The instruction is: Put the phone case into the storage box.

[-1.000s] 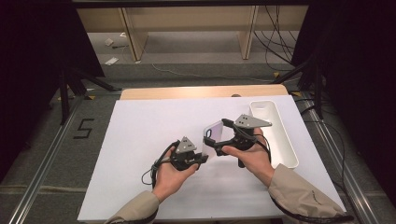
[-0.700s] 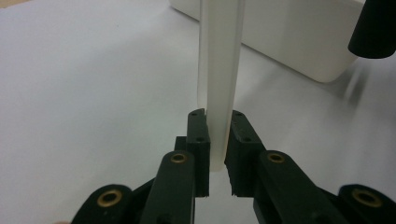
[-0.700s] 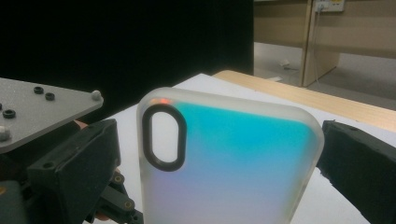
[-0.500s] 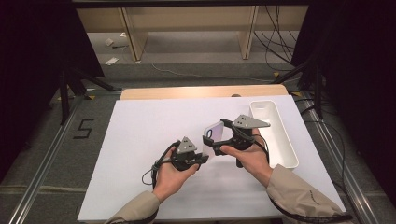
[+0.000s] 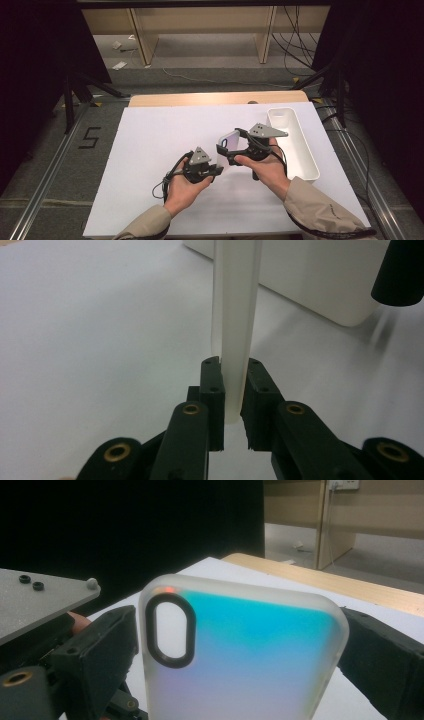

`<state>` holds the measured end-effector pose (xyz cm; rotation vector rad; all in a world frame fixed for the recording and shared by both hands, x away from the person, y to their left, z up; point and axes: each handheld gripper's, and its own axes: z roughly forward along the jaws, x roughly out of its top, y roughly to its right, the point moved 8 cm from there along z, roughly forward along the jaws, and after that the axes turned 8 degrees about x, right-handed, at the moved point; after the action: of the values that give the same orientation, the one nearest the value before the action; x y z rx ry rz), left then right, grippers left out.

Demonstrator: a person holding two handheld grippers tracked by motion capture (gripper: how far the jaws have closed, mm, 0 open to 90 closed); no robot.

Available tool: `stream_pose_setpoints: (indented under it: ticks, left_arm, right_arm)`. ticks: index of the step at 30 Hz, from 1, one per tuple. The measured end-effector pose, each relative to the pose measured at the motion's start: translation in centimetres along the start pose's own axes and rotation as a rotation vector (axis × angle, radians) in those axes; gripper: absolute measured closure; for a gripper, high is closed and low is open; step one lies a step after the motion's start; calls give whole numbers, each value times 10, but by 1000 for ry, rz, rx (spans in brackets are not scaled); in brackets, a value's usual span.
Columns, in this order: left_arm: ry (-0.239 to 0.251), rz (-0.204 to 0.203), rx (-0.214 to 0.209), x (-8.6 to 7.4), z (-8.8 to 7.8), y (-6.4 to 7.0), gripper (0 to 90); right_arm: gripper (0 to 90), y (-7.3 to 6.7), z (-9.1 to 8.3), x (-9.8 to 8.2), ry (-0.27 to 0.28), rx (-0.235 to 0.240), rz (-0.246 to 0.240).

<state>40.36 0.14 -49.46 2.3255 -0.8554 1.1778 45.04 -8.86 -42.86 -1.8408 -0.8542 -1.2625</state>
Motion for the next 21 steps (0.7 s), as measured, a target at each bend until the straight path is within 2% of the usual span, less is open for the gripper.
stream_pose_setpoints:
  ticks: [12, 21]
  left_arm:
    - [-2, 7, 1, 1, 2, 4, 806]
    - [7, 1, 4, 4, 3, 5, 805]
  right_arm:
    - [90, 1, 0, 0, 4, -13, 1]
    - [143, 3, -3, 2, 13, -32, -1]
